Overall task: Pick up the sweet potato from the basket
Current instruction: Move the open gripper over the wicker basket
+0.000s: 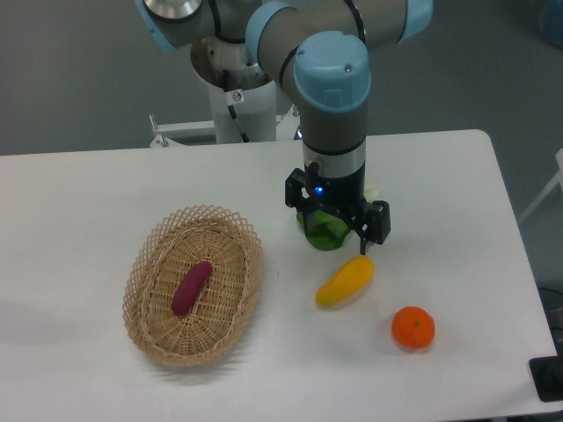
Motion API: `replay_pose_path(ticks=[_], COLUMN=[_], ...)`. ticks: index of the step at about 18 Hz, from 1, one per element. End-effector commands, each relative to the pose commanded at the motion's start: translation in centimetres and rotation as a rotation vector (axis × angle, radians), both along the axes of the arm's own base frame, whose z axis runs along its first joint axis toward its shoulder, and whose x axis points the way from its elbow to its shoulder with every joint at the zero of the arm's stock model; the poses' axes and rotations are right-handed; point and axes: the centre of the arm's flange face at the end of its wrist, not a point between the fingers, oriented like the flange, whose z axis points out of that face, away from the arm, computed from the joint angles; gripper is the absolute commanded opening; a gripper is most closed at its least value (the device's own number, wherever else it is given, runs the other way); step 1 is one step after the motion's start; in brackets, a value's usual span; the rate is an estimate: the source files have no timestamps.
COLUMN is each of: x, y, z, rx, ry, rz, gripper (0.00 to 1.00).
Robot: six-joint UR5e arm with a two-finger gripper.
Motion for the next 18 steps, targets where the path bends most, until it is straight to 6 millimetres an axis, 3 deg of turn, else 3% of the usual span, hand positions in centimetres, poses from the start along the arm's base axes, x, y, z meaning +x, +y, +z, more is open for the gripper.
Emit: replay_pose_path(ticks=[11, 15, 18], x=[1.0, 3.1, 6.5], y=[0.1, 1.4, 2.8], z=[-0.5, -2.1, -4.1], rx=[0.011, 0.004, -0.011], ry=[-0.027, -0.055, -0.079], rz=[0.082, 0.12, 0.117], gripper=[1.0, 1.0, 1.0])
